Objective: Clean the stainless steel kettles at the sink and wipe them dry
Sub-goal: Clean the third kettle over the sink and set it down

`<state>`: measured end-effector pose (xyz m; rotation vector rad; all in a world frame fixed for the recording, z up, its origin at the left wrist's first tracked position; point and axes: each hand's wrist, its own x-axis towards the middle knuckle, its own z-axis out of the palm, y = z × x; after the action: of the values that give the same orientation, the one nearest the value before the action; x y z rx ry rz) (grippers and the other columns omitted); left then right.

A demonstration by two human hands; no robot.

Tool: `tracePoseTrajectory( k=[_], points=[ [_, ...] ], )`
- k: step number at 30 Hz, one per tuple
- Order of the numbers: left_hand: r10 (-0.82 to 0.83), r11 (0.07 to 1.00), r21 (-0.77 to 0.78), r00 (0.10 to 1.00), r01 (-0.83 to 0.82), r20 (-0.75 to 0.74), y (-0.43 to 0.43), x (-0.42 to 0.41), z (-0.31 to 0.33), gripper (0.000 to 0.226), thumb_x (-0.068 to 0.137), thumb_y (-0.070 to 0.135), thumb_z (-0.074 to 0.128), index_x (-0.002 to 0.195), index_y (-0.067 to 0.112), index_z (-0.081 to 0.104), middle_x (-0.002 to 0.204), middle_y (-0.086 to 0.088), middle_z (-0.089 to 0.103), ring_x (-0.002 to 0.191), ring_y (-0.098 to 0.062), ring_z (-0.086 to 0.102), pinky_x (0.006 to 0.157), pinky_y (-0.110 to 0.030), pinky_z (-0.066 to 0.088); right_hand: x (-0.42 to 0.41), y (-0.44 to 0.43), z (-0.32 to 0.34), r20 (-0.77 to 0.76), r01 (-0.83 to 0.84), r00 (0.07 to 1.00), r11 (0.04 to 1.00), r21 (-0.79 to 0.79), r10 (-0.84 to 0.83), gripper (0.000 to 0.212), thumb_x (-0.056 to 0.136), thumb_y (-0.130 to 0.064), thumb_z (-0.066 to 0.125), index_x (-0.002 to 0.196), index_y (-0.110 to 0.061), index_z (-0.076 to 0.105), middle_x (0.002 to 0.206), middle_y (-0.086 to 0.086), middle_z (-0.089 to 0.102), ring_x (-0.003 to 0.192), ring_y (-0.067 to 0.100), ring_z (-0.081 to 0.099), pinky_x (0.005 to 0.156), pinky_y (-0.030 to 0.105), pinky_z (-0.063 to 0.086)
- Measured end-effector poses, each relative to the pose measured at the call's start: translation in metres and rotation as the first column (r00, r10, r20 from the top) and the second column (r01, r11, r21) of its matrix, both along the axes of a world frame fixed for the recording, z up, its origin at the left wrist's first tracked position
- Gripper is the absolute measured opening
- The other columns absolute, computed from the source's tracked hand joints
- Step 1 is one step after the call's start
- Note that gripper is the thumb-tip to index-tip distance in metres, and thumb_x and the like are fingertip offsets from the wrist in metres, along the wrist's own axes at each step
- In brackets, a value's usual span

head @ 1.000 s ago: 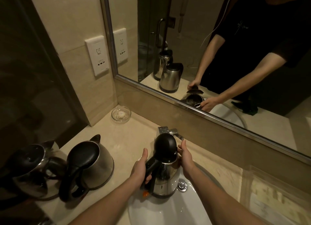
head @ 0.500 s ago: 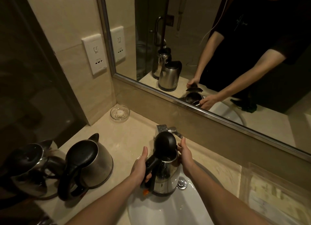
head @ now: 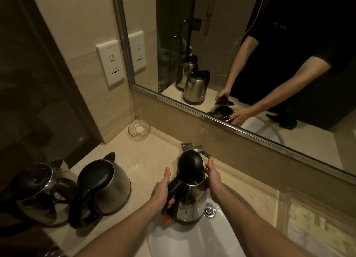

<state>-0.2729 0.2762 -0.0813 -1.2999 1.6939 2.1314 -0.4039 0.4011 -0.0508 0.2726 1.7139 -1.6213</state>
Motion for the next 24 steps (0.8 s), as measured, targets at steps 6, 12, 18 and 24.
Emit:
tracePoseTrajectory(
  k=[6, 12, 18, 24],
  points=[
    [-0.019, 1.000, -0.009, 1.000, 0.019, -0.006, 0.0002, 0.0016, 0.0016, 0.083, 0.087, 0.082, 0.027, 0.046, 0.014, 0.049, 0.043, -0.007, 0.045, 0.036, -0.020, 0.041, 0.045, -0.027, 0.038, -0.0002, -0.0011, -0.0019, 0.006, -0.008, 1.000, 1.000, 0.014, 0.008, 0.059, 0.092, -0.067, 0.026, 0.118, -0.019, 0.048, 0.084, -0.008, 0.054, 0.077, 0.011, 0.048, 0.068, 0.031, 0.041],
    [-0.037, 0.999, -0.007, 0.999, 0.037, -0.007, 0.0008, 0.0009, 0.0026, 0.082, 0.087, 0.082, 0.025, 0.054, 0.011, 0.050, 0.044, -0.007, 0.045, 0.037, -0.020, 0.041, 0.046, -0.027, 0.038, 0.0008, -0.0020, 0.0003, 0.005, 0.007, 1.000, 1.000, 0.009, -0.007, 0.049, 0.092, -0.067, 0.028, 0.087, -0.025, 0.052, 0.081, -0.008, 0.057, 0.072, 0.008, 0.050, 0.056, 0.030, 0.043],
    [-0.038, 0.999, -0.011, 0.999, 0.037, -0.010, 0.0005, 0.0024, 0.0032, 0.081, 0.089, 0.080, 0.025, 0.056, 0.011, 0.050, 0.043, -0.006, 0.045, 0.036, -0.018, 0.041, 0.045, -0.027, 0.038, 0.0015, -0.0016, 0.0009, 0.005, -0.007, 1.000, 1.000, 0.005, 0.007, 0.049, 0.092, -0.067, 0.027, 0.093, -0.023, 0.050, 0.078, -0.008, 0.057, 0.073, 0.004, 0.050, 0.060, 0.027, 0.044],
    [-0.029, 0.999, -0.014, 0.999, 0.029, -0.013, 0.0005, 0.0020, 0.0022, 0.080, 0.089, 0.080, 0.025, 0.055, 0.011, 0.049, 0.043, -0.006, 0.045, 0.036, -0.018, 0.041, 0.044, -0.026, 0.037, 0.0011, -0.0016, 0.0008, 0.005, -0.013, 1.000, 1.000, 0.006, 0.013, 0.056, 0.093, -0.066, 0.026, 0.113, -0.019, 0.049, 0.082, -0.008, 0.056, 0.072, 0.009, 0.050, 0.058, 0.028, 0.043]
  ],
)
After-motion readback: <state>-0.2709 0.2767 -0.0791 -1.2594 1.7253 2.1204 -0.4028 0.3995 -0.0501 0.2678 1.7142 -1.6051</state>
